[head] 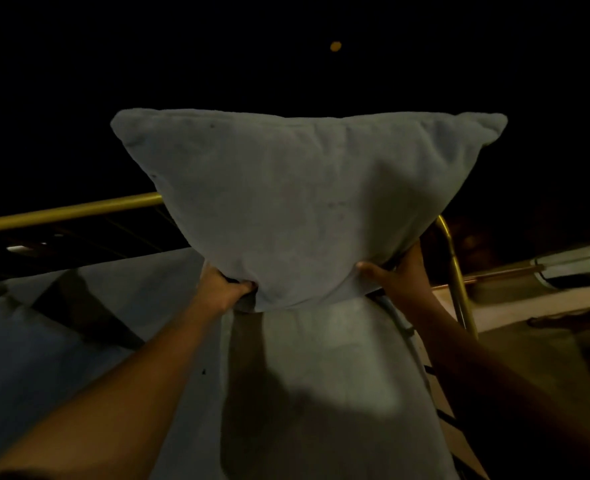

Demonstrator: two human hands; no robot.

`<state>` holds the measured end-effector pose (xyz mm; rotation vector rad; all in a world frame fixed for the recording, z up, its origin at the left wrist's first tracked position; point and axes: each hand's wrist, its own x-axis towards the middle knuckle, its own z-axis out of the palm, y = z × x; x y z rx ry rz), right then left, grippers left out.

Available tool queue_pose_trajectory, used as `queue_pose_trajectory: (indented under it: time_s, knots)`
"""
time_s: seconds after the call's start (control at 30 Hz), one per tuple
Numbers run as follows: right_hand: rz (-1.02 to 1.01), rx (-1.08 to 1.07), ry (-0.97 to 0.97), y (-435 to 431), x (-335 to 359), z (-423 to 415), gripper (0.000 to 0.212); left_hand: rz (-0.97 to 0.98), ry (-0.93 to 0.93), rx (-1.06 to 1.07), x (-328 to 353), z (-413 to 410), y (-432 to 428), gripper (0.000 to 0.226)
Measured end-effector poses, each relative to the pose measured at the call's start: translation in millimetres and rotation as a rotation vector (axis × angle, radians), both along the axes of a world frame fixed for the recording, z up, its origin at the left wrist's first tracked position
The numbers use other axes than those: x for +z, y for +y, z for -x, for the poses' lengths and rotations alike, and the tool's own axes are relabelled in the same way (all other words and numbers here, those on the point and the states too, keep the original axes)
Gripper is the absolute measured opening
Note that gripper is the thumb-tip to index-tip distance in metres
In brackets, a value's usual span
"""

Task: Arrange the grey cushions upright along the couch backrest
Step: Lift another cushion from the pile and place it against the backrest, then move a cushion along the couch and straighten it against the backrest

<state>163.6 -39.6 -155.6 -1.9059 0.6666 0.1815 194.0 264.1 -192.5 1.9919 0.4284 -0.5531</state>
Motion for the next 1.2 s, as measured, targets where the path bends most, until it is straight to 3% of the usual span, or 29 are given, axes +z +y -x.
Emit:
queue_pose_trajectory:
  time_s: [0.13,0.2,0.3,0.4,0.57,0.7,0.77,0.97,1.1,1.2]
  knots:
    - [0.02,-0.01,0.009,1.6,1.4,1.3,0.113,-0.052,0.036,-0.013,-46.2,2.7,7.5,0.105]
    - [0.007,-0.033,0.022,4.4,5.2,4.7,0.113,-0.045,-0.003,0.018,-40.4,10.4,6.7,0.096]
    - [0.079,-0.074,0.103,22.5,11.2,13.5,0.113,-0.014,-0.026,0.033,22.7,34.3,-3.7,0.087]
    - [0.09,-0.069,0.171,65.8,17.8,32.5,0.101,0.026,-0.032,-0.046,50.6,68.4,0.2,0.069]
    - [0.031,0.192,0.129,147.8,31.2,75.9,0.072,-0.014,-0.042,0.0,73.6,125.3,41.3,0.055]
    - [0.016,0.401,0.123,223.6,43.6,97.9,0.038,0.006,-0.079,0.067,100.3,174.3,101.8,0.054]
    - [0.03,0.459,0.107,272.4,50.2,106.2,0.032,-0.029,-0.132,0.089,116.8,195.7,143.6,0.055]
    - [0.002,0.686,0.03,444.6,60.8,117.7,0.037,-0.135,-0.28,0.263,137.6,236.6,314.2,0.064]
    - [0.001,0.761,0.028,539.2,57.4,115.8,0.042,-0.255,-0.278,0.421,130.5,249.2,415.1,0.053]
    - [0.065,0.787,0.013,597.1,46.8,113.5,0.056,-0.357,-0.187,0.519,100.9,264.4,488.5,0.059]
